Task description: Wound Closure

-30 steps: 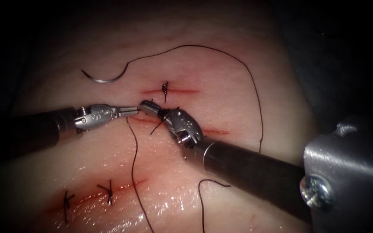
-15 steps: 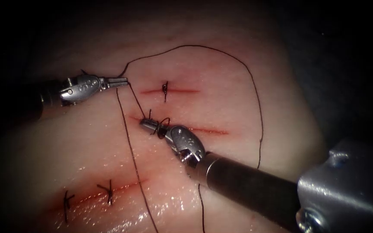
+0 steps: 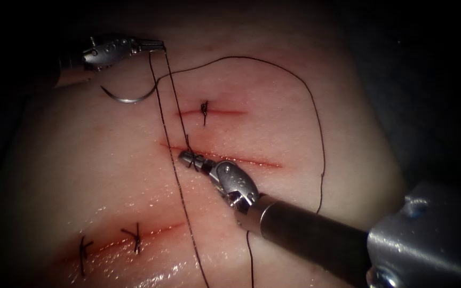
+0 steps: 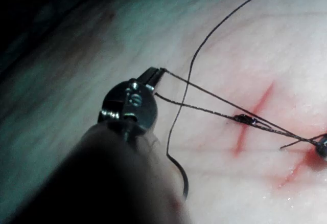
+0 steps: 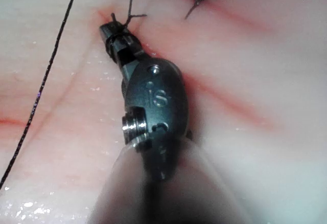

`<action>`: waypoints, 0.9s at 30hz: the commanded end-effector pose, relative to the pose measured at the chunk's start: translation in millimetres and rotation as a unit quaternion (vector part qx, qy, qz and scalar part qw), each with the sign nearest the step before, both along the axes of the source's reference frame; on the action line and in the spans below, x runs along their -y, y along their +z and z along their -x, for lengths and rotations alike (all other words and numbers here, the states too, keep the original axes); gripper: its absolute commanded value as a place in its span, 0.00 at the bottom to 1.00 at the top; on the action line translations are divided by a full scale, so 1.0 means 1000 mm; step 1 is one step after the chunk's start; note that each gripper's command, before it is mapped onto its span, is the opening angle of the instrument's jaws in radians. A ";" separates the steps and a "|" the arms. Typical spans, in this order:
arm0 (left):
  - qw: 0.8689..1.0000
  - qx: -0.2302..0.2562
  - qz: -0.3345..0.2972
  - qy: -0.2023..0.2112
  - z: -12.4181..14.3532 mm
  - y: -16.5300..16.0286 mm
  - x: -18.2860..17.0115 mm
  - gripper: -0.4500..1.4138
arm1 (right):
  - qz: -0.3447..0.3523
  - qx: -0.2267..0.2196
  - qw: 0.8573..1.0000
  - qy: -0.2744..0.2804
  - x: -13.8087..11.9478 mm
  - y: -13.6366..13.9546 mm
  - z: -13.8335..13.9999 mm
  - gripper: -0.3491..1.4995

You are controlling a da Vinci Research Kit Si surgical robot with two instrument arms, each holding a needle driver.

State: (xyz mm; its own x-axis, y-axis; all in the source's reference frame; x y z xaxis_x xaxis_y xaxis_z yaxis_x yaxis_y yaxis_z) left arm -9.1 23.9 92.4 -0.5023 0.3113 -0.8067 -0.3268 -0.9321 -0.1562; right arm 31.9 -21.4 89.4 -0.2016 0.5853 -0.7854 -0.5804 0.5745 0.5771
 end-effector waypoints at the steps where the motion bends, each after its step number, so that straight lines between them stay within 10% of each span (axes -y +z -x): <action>1: 1.000 0.000 0.001 -0.005 0.0000 0.0009 -0.0016 0.00 | 0.002 0.001 1.000 -0.002 0.0004 -0.0001 -0.0004 0.00; 27: 0.999 -0.029 0.004 -0.018 -0.0021 0.0044 -0.0060 0.00 | -0.163 0.059 0.984 0.046 0.0045 -0.0023 -0.0016 0.00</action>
